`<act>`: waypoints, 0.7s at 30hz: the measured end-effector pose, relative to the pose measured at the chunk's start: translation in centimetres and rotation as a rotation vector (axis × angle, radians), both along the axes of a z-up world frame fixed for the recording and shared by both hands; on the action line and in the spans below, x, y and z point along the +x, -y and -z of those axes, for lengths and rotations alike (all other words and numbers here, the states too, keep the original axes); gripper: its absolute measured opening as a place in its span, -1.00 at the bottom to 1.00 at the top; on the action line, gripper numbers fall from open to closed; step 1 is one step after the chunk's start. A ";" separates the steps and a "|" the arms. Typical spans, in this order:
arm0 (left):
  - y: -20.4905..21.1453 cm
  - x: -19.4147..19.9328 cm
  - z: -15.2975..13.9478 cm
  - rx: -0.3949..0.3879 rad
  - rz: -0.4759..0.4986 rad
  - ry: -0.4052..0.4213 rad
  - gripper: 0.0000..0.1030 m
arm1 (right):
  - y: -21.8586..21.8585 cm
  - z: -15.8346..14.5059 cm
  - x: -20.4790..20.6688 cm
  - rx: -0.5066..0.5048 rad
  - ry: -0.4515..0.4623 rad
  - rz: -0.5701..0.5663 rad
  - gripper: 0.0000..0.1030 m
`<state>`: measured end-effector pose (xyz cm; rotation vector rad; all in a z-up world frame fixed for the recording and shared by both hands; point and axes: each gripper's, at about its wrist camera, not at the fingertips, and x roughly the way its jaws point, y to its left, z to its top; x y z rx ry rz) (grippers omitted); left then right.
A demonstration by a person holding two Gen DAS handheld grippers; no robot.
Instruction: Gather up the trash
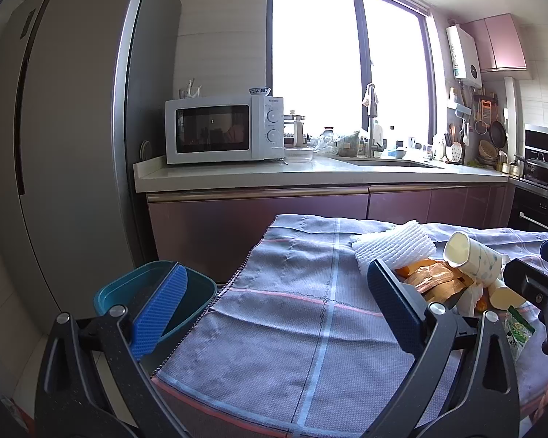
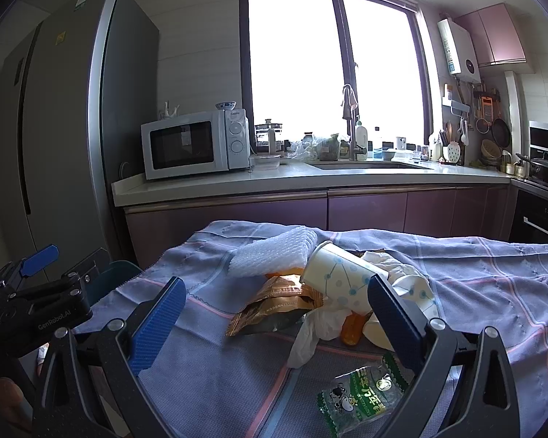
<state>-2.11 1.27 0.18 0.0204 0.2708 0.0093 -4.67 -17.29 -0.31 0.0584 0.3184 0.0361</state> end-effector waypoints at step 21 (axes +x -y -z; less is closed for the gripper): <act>1.2 1.4 0.7 -0.010 0.072 -0.061 0.89 | 1.6 0.7 0.4 0.023 -0.039 0.011 0.87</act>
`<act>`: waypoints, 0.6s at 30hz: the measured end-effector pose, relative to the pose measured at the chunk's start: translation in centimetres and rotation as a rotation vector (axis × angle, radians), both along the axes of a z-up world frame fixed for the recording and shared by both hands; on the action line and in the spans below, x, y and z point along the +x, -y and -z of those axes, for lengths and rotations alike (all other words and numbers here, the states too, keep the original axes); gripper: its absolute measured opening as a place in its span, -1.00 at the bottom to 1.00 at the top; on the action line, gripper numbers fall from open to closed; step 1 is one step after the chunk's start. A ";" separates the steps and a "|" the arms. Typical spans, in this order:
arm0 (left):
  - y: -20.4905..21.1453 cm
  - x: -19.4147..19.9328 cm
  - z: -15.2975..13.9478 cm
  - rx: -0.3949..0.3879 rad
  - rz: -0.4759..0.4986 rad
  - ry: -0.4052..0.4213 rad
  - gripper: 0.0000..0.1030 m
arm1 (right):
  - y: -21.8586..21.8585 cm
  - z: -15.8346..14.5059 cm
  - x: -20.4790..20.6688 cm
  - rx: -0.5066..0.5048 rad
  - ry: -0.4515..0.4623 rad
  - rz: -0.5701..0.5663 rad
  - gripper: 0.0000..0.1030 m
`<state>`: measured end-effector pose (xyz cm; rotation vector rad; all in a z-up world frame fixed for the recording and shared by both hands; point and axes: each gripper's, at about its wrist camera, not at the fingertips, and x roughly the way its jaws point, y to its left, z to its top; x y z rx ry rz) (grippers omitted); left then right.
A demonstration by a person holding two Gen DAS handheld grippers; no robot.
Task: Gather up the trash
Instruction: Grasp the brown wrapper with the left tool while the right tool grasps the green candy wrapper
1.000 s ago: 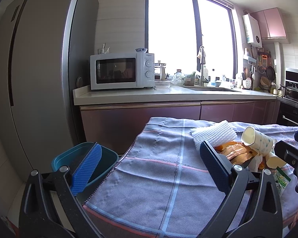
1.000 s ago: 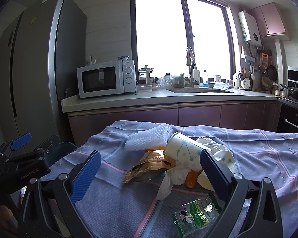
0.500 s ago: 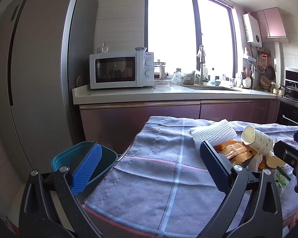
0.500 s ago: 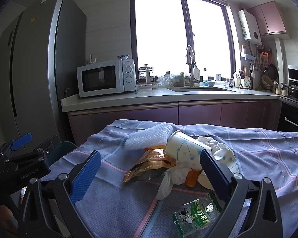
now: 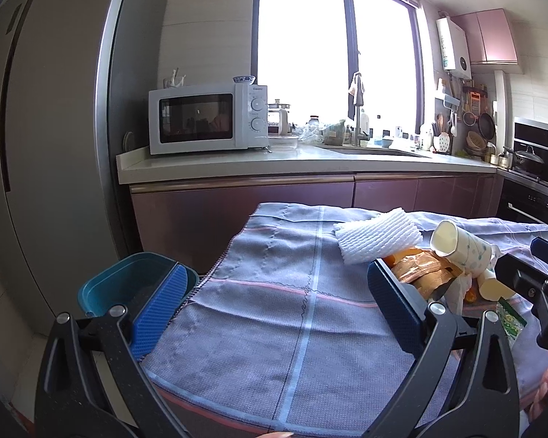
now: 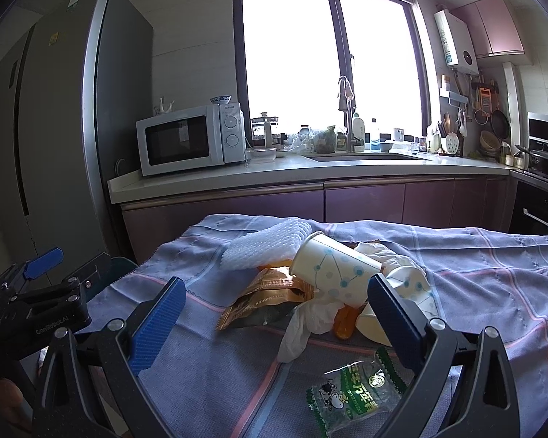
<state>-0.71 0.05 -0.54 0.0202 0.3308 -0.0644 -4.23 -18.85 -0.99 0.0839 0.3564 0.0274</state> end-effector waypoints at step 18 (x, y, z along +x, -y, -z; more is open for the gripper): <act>9.5 7.8 4.5 0.113 0.356 -0.273 0.74 | 6.7 5.7 0.0 0.123 -0.254 0.040 0.76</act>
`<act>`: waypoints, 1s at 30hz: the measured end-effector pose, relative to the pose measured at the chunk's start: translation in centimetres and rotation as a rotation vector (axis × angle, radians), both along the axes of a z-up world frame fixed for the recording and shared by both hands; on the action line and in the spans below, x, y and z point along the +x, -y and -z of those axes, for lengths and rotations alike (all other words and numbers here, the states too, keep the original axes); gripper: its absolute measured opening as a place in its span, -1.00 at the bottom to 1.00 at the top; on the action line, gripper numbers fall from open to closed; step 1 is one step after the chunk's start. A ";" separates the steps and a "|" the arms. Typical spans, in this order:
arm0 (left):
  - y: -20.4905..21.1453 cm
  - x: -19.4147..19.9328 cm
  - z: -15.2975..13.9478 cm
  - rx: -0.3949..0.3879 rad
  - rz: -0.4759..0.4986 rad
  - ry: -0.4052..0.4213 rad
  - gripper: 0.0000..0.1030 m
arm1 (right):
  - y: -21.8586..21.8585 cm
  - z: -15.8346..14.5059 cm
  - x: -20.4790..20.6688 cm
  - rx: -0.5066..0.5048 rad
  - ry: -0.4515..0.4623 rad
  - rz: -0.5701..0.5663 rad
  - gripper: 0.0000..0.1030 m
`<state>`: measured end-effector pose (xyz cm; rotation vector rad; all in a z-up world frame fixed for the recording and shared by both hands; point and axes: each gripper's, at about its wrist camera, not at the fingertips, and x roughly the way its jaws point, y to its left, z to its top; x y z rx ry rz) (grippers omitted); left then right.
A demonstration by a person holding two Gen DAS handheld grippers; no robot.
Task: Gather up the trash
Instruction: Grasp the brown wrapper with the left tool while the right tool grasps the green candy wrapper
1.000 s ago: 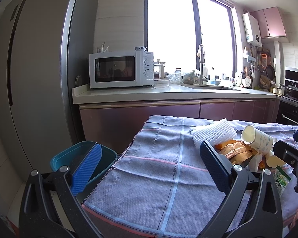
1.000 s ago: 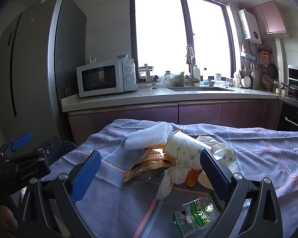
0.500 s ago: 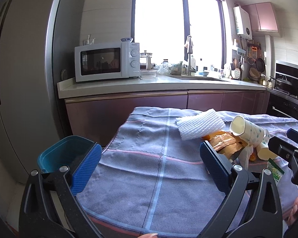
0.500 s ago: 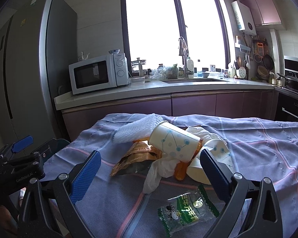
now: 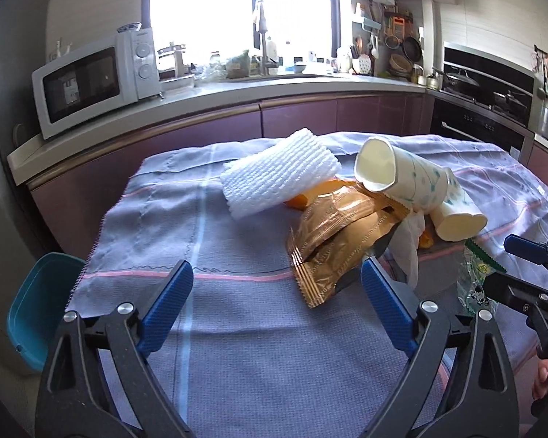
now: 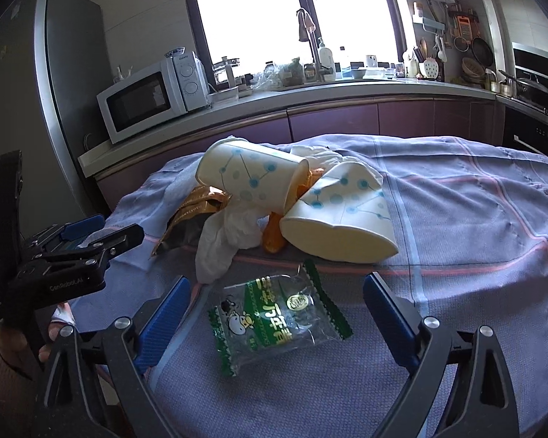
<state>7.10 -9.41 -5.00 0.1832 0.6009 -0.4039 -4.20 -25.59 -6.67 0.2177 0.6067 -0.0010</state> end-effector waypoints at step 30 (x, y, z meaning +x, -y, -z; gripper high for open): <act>-2.4 1.0 -0.1 -0.082 0.063 -0.152 -0.98 | -0.4 0.1 0.4 0.120 -0.039 -0.142 -0.13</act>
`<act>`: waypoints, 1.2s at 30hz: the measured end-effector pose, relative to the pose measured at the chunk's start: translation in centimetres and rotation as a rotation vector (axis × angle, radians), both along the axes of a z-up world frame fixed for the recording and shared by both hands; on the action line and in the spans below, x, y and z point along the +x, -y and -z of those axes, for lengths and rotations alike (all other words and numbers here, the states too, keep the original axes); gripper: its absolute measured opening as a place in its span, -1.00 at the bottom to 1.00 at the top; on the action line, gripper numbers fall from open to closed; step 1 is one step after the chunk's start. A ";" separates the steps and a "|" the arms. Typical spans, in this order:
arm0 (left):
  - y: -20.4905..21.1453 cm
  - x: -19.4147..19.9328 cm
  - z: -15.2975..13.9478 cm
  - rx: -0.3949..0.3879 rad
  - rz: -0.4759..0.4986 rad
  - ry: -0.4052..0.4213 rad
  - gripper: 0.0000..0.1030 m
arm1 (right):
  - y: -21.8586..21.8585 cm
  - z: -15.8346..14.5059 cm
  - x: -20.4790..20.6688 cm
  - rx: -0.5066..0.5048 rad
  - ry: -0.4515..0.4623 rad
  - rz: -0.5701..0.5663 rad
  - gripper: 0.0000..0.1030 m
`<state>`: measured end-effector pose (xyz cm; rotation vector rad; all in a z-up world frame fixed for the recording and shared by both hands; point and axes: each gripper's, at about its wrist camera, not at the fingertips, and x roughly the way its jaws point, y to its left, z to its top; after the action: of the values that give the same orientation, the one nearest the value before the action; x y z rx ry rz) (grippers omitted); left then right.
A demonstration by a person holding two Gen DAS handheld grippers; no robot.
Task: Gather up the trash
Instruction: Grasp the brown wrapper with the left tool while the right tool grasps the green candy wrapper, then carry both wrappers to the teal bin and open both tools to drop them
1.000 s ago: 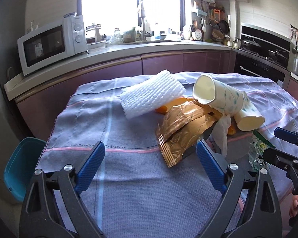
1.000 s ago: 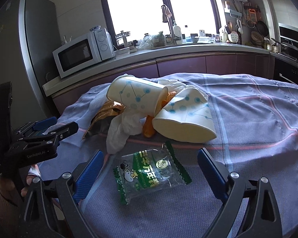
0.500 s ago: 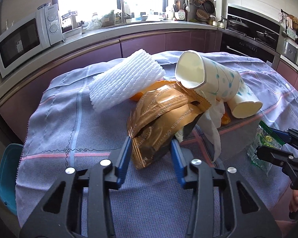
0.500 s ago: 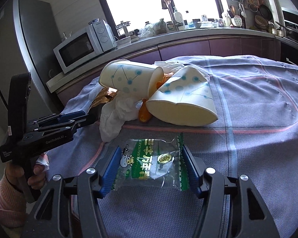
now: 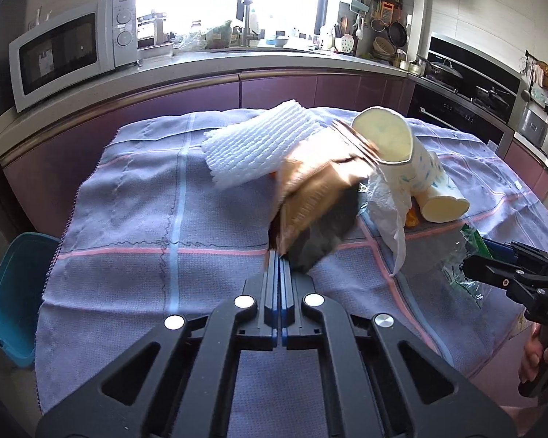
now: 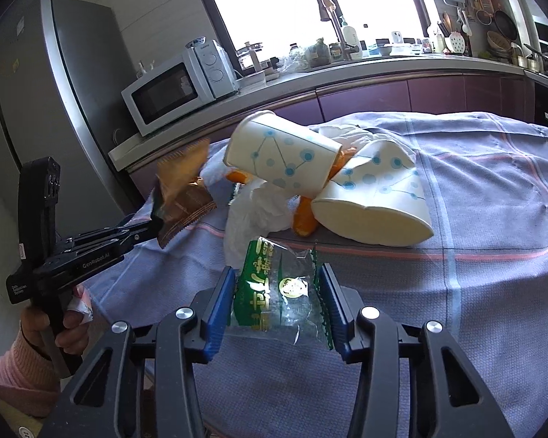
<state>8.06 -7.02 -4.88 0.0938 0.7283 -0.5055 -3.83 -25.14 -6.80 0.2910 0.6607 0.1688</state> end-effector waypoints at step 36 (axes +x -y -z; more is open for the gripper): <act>-32.6 3.2 0.8 0.074 -0.641 -0.008 -0.98 | -30.8 -3.9 17.5 -0.029 -0.035 -0.673 -0.13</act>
<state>11.26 25.63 -5.72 -0.0743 0.7386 0.1334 13.64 5.69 -2.92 0.0329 0.7772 0.7972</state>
